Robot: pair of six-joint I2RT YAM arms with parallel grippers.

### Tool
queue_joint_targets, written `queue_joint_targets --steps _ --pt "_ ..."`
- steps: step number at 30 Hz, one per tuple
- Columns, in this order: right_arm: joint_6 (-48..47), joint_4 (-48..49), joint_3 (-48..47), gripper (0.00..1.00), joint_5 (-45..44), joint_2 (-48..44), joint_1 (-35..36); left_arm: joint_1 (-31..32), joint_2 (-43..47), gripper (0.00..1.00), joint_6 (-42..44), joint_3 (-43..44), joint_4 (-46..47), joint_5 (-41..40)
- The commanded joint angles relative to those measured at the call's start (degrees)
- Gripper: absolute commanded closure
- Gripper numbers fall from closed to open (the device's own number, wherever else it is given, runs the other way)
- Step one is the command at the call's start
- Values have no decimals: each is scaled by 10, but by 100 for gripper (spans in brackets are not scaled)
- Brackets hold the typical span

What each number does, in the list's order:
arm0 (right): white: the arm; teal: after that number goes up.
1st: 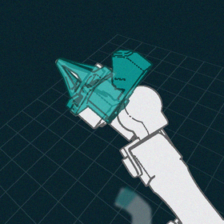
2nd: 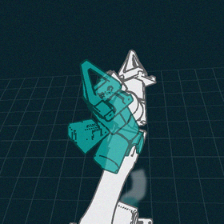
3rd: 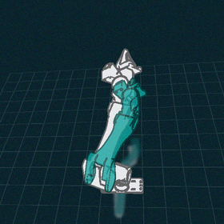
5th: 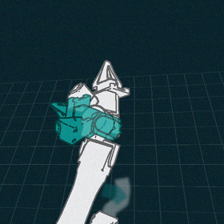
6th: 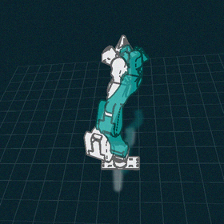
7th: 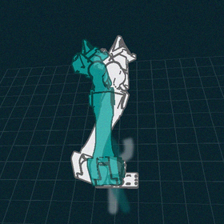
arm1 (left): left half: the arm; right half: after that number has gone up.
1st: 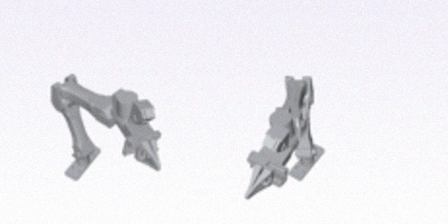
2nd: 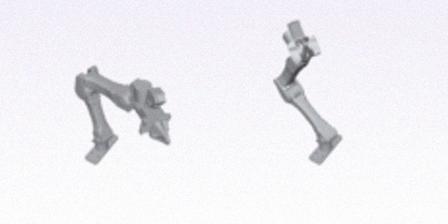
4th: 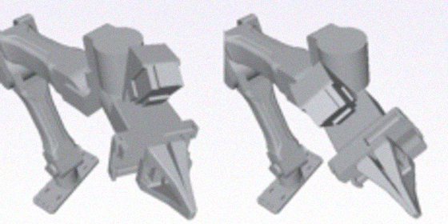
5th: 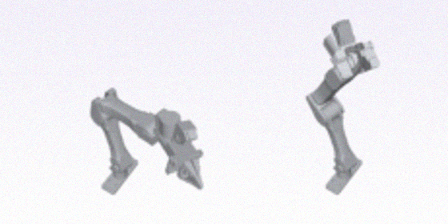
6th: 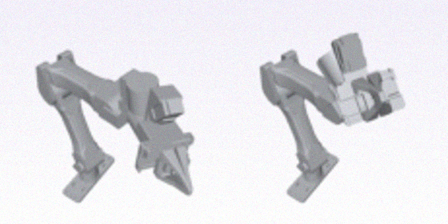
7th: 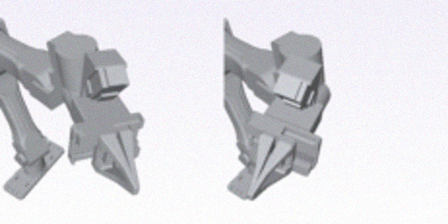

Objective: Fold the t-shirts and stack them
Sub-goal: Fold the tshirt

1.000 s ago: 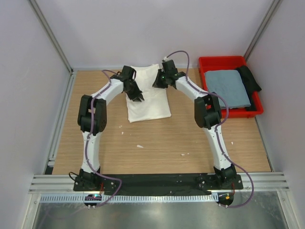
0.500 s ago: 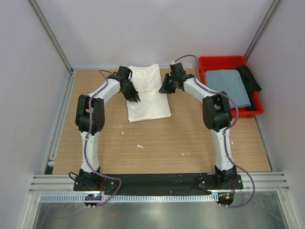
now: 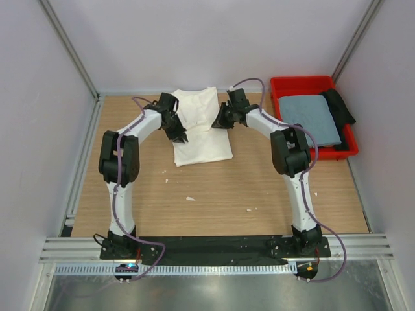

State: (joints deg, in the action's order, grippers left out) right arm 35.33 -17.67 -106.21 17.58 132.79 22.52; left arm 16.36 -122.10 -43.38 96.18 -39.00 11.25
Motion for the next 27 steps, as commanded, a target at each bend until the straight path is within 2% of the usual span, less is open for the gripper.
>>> queue_joint_targets --steps 1,9,17,21,23,24,27 --pt "11 13 -53 89 9 26 3 -4 42 81 20 16 -17 -13" --pt "-2 22 -64 89 -1 41 8 -4 42 81 20 33 -23 -5" --pt "12 37 -182 87 -22 102 2 -4 29 81 15 6 -5 -7" --pt "30 -4 -252 86 -11 126 -2 -4 13 78 18 -1 17 -5" --pt "27 -32 -238 86 -15 94 -2 -4 1 79 29 12 17 -22" --pt "27 -32 -219 86 -18 74 -2 -4 -5 82 33 17 11 -25" --pt "30 -14 -109 85 -18 1 1 -4 -25 84 37 35 -4 -43"
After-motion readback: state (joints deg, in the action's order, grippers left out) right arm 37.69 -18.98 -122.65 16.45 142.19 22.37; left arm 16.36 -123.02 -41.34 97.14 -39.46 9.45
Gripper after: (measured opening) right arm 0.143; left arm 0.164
